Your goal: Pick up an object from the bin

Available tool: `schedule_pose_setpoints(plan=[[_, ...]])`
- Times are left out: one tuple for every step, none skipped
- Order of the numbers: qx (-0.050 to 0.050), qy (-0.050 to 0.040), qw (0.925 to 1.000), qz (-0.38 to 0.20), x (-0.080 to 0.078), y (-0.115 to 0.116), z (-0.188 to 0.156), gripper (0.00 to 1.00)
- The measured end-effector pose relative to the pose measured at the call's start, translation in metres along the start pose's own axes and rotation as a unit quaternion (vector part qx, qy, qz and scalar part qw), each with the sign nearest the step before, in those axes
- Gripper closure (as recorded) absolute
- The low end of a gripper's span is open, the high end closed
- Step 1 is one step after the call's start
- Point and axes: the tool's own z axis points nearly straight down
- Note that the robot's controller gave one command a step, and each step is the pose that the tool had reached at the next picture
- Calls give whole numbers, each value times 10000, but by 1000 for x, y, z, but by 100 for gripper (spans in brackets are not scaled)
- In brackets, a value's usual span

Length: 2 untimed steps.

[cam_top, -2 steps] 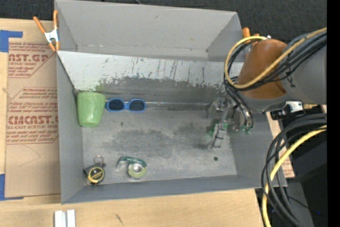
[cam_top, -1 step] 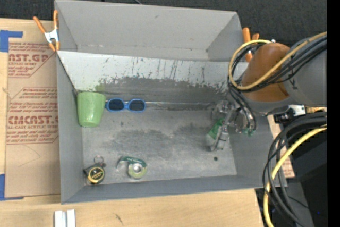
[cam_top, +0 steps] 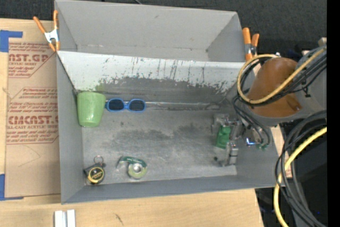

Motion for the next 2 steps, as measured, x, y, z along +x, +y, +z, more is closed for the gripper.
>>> schedule_pose_setpoints(plan=[[14, -48, 10000, 69, -67, -21, -1, 0], [2, -16, 10000, 72, -64, -20, -1, 100]])
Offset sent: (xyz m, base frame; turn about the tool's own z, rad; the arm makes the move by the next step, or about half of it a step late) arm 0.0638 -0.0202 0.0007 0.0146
